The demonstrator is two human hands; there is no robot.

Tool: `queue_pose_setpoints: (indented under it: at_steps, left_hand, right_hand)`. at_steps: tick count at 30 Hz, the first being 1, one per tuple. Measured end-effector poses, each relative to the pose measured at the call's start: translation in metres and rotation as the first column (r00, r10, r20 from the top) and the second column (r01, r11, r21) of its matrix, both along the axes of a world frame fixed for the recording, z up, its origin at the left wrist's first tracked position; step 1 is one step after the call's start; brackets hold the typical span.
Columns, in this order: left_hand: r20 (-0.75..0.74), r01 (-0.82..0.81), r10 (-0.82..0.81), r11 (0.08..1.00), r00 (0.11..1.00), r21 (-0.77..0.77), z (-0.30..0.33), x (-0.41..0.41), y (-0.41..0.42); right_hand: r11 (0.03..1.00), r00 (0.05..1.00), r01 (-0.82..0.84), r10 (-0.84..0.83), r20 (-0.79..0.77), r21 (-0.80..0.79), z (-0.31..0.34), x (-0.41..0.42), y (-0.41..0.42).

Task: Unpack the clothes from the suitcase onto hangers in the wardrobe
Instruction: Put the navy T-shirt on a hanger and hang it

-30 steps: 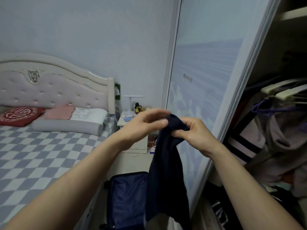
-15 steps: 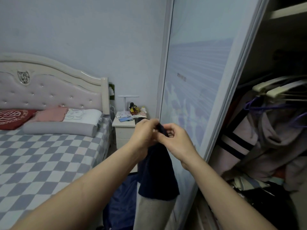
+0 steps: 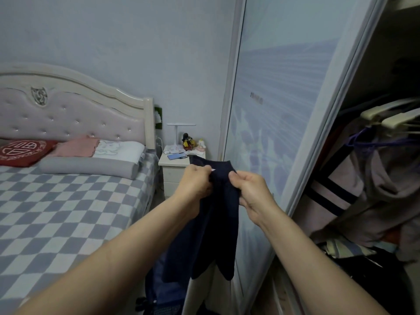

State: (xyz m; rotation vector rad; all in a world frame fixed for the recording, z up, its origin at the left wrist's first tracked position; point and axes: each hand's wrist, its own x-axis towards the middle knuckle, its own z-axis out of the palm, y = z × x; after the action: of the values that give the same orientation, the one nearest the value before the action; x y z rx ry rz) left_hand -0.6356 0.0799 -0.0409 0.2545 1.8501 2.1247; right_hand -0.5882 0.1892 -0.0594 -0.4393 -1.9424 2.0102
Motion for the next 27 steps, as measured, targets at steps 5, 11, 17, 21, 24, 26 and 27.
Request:
queue_pose_setpoints:
  at_steps: [5, 11, 17, 21, 24, 26, 27]
  left_hand:
    - [-0.355, -0.308, 0.226, 0.931, 0.907, -0.194, -0.024, -0.046, -0.038]
    - [-0.184, -0.043, -0.725, 0.209, 0.663, -0.977, -0.006, -0.075, -0.089]
    - [-0.957, -0.633, -0.143, 0.723, 0.253, -0.276, 0.011, -0.045, -0.043]
    - [-0.400, -0.405, -0.670, 0.160, 0.625, -0.900, -0.057, -0.040, -0.046]
    - [-0.484, -0.346, -0.605, 0.338, 0.633, -0.875, -0.052, -0.057, -0.049]
    - [-0.504, -0.338, -0.722, 0.378, 0.475, -0.862, -0.049, -0.056, -0.042]
    - [-0.498, -0.331, -0.778, 0.387, 0.383, -0.860, -0.048, -0.052, -0.040]
  right_hand:
    - [0.869, 0.946, 0.316, -0.320, -0.055, 0.382, -0.009, 0.000, 0.048]
    - [0.635, 0.951, -0.180, -0.083, 0.298, 0.751, 0.021, 0.012, 0.085]
    - [0.302, 0.707, 0.707, -0.319, -0.631, 0.639, 0.030, 0.018, 0.063]
    - [0.599, 0.905, -0.090, -0.285, 0.316, 0.796, -0.062, 0.039, 0.066]
    - [0.740, 0.930, 0.146, -0.329, 0.165, 0.657, -0.062, 0.047, 0.086]
    - [0.803, 0.951, 0.215, -0.303, 0.069, 0.555, -0.049, 0.048, 0.087]
    - [0.839, 0.959, 0.226, -0.281, 0.038, 0.495, -0.042, 0.048, 0.085]
